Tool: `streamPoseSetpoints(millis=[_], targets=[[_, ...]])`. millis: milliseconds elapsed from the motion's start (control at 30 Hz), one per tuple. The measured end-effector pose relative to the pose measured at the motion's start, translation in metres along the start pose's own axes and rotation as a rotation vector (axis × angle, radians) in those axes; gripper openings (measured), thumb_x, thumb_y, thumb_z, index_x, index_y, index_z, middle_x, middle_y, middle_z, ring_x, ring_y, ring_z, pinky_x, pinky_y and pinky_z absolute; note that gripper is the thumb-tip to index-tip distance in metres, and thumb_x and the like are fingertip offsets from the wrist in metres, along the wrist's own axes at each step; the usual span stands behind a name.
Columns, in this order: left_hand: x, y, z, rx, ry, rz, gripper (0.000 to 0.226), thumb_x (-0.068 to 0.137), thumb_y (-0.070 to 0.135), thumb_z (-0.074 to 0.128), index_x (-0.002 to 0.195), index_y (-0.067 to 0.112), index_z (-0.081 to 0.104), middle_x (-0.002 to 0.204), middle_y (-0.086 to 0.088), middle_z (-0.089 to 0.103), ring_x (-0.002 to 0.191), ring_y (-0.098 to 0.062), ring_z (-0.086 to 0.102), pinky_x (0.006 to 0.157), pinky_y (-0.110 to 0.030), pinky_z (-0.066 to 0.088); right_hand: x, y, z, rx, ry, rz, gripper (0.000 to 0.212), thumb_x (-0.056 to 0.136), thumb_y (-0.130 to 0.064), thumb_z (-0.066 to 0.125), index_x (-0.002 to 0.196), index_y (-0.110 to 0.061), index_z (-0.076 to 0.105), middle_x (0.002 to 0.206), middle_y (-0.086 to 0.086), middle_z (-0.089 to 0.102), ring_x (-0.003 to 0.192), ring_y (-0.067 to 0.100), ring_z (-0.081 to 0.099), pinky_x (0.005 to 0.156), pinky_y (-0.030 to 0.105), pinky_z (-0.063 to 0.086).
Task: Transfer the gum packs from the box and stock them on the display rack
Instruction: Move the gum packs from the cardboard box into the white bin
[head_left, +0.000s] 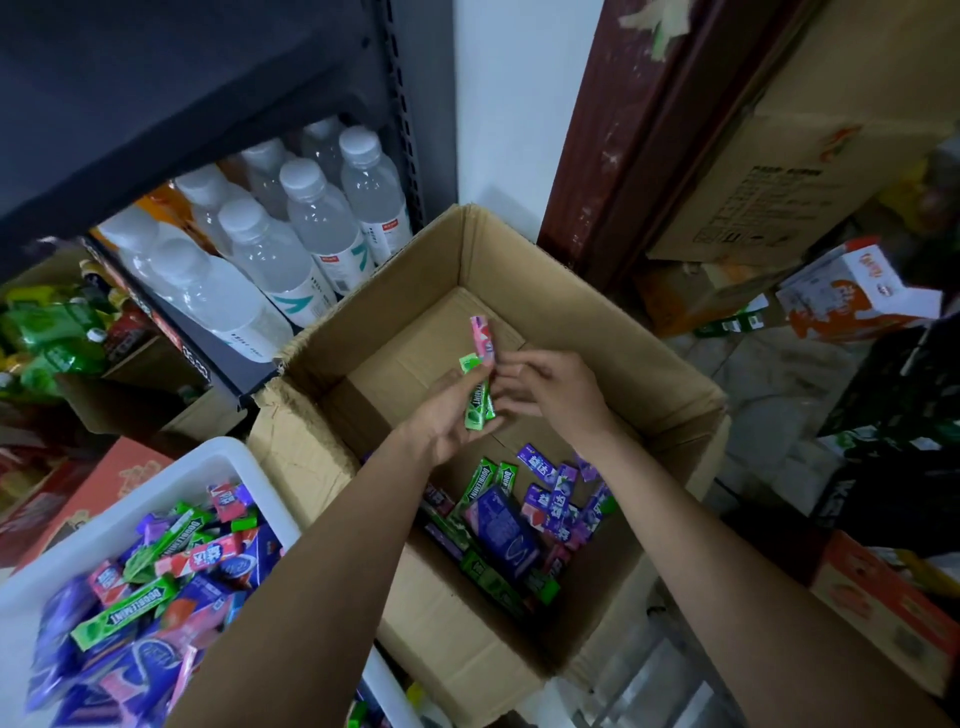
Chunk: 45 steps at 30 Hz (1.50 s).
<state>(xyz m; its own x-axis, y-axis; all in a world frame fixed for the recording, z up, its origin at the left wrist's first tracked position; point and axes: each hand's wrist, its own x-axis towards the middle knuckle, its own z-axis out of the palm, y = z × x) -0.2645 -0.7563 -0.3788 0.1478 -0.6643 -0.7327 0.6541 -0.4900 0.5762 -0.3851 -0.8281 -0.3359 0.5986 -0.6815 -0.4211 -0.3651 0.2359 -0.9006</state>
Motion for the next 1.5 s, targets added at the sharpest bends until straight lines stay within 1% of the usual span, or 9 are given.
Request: streamPoseSetpoints(millis=[133,367,700,833,933,1133,1233,1333,1500], targets=[[0.000,-0.003,-0.002,-0.051,0.129,-0.023,0.037,0.089,0.037,0.060,0.116,0.014,0.051,0.078,0.003,0.060,0.058,-0.007,0.059,0.054,-0.023,0.054,0.001,0.015,-0.021,-0.567,0.271,0.080,0.033,0.094,-0.012,0.052,0.127,-0.009,0.053,0.126,0.010,0.059,0.109,0.019,0.061,0.088,0.026,0.049],[0.001,-0.005,-0.001,-0.009,0.180,-0.036,0.024,0.093,0.017,0.057,0.116,0.013,0.053,0.083,0.000,0.067,0.059,-0.007,0.064,0.057,-0.025,0.056,0.007,0.051,-0.003,-0.889,-0.007,0.441,0.099,0.075,-0.034,0.077,0.149,-0.020,0.013,0.153,0.020,0.008,0.142,0.039,0.007,0.110,0.048,0.028],[0.003,-0.004,0.000,-0.017,0.204,-0.016,0.002,0.095,0.017,0.054,0.097,0.017,0.053,0.083,0.000,0.064,0.065,-0.011,0.061,0.070,-0.029,0.053,0.024,0.060,0.005,-0.847,0.056,0.102,0.049,0.081,-0.015,0.071,0.123,-0.007,0.046,0.131,0.015,0.044,0.119,0.028,0.046,0.086,0.026,0.037],[0.003,-0.005,0.000,-0.016,0.215,-0.024,0.006,0.096,0.018,0.053,0.102,0.016,0.053,0.087,-0.002,0.066,0.071,-0.014,0.063,0.074,-0.034,0.053,0.024,0.064,0.002,-1.051,0.023,0.196,0.078,0.079,-0.028,0.073,0.139,-0.005,0.030,0.144,0.021,0.030,0.133,0.035,0.030,0.104,0.038,0.033],[0.001,-0.004,0.002,-0.008,0.226,-0.023,0.004,0.096,0.020,0.053,0.097,0.017,0.054,0.084,-0.002,0.062,0.071,-0.016,0.063,0.073,-0.035,0.053,0.023,0.065,0.004,-1.073,0.034,0.222,0.081,0.081,-0.028,0.072,0.140,0.001,0.025,0.139,0.023,0.035,0.126,0.034,0.040,0.100,0.037,0.039],[-0.009,0.001,0.005,0.072,0.254,0.039,0.006,0.094,0.021,0.056,0.095,0.015,0.056,0.081,-0.001,0.063,0.065,-0.012,0.061,0.078,-0.030,0.052,0.024,0.047,0.012,-0.574,0.103,0.248,0.028,0.078,-0.026,0.073,0.096,-0.007,0.062,0.086,0.003,0.062,0.079,0.017,0.061,0.061,0.025,0.048],[-0.020,0.008,0.005,0.170,0.308,0.188,0.015,0.091,0.023,0.061,0.103,0.014,0.063,0.083,0.001,0.066,0.070,-0.010,0.059,0.060,-0.015,0.051,0.007,0.019,0.015,-0.023,0.117,0.234,0.005,0.084,-0.006,0.064,0.089,-0.005,0.062,0.082,0.007,0.063,0.071,0.015,0.061,0.069,0.027,0.053],[-0.042,0.015,0.001,0.183,0.293,0.298,0.011,0.089,0.024,0.065,0.097,0.017,0.066,0.092,-0.004,0.069,0.086,-0.021,0.063,0.088,-0.040,0.051,-0.013,-0.005,0.018,0.265,0.025,0.172,0.019,0.087,0.000,0.059,0.105,0.003,0.059,0.097,0.016,0.062,0.085,0.020,0.062,0.075,0.028,0.055],[-0.102,0.017,-0.016,0.242,0.324,0.516,0.008,0.086,0.012,0.067,0.086,0.019,0.063,0.087,-0.003,0.068,0.079,-0.018,0.062,0.078,-0.037,0.050,-0.050,-0.041,0.048,0.264,-0.131,0.064,0.028,0.088,0.004,0.055,0.115,0.008,0.056,0.103,0.020,0.062,0.090,0.022,0.062,0.079,0.024,0.056]])
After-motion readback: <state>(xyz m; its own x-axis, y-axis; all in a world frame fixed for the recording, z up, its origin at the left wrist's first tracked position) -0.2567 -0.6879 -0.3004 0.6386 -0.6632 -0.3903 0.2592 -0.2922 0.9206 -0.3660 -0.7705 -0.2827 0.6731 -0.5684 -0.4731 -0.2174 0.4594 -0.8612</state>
